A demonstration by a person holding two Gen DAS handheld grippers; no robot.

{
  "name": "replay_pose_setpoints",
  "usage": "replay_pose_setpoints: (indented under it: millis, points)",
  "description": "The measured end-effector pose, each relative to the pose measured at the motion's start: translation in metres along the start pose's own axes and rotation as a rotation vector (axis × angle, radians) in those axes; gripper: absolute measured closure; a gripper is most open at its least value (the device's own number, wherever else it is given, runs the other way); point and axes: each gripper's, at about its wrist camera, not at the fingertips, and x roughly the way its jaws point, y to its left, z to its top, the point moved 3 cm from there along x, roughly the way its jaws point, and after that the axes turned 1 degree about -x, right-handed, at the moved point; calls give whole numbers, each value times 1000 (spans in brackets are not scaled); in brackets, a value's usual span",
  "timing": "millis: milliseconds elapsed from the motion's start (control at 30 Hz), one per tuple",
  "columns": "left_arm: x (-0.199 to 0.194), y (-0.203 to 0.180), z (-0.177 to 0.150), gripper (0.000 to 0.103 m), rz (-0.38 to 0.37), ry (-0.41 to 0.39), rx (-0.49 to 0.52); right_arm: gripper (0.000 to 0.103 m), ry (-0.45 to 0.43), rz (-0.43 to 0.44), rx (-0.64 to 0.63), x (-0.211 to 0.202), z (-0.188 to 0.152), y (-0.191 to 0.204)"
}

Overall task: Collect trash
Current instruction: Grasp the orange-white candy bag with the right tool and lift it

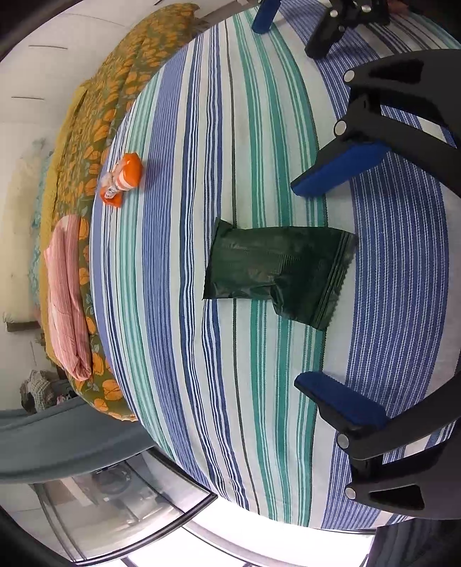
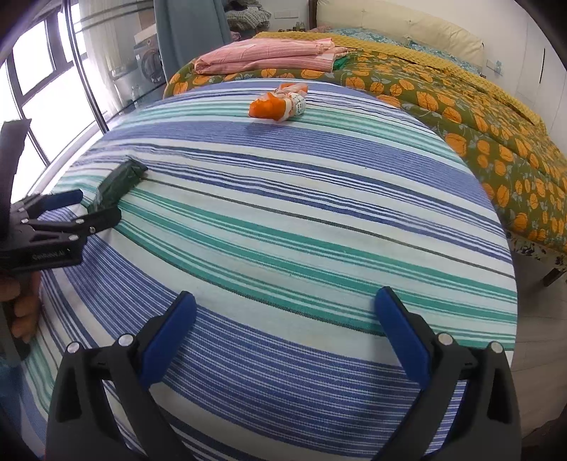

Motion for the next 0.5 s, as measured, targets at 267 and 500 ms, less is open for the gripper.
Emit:
replay_pose_setpoints:
  millis: [267,500]
  points:
    - [4,6,-1,5,-43,17,-42,6,-21,60,102,15,82,-11]
    - [4,5,0,4,-46,18,-44,6,10,-2,101,74,167,8]
